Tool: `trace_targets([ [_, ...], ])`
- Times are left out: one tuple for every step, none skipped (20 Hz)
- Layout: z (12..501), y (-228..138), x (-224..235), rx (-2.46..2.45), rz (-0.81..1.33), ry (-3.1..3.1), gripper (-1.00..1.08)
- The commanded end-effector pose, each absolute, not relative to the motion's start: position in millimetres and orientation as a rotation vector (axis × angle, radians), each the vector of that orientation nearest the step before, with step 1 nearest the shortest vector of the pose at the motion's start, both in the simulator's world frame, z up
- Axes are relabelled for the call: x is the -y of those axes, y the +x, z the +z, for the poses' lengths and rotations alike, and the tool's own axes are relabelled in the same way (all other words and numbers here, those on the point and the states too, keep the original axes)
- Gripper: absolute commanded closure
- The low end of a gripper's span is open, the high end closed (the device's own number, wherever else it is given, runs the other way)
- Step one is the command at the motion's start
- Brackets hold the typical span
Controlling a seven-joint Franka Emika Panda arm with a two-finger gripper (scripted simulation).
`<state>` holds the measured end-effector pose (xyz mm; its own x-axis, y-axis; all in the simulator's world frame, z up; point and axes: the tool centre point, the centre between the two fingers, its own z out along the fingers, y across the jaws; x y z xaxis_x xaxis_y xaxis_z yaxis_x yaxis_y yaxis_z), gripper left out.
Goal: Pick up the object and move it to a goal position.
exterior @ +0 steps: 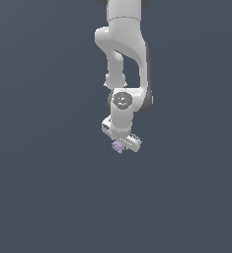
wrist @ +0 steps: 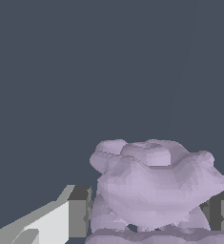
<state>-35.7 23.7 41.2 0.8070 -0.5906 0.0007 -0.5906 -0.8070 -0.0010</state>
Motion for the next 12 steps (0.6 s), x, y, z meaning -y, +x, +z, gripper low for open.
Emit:
trace_targets([
  [40.1,-36.1,-23.1,-0.977,0.0,-2.986,1.08],
  [40.1,-36.1,-23.1,-0.977,0.0,-2.986,1.08],
  [40.1,-36.1,-23.1,-0.977,0.0,-2.986,1.08],
  [40.1,-36.1,-23.1,-0.977,0.0,-2.986,1.08],
  [40.1,-36.1,-23.1,-0.977,0.0,-2.986,1.08],
  [40.1,-36.1,-23.1,-0.977,0.0,-2.986,1.08],
  [41.0,-35.6,-23.8,-0.975,-0.002,-2.985,1.08],
  [41.1,-35.5,-24.0,-0.975,-0.002,-2.985,1.08],
  [41.2,-34.9,-24.7,-0.975,-0.002,-2.985,1.08],
  [41.4,-34.1,-25.9,-0.975,-0.002,-2.985,1.08],
  [41.7,-32.8,-27.4,-0.975,-0.002,-2.985,1.08],
  [42.1,-31.3,-29.5,-0.975,-0.002,-2.985,1.08],
])
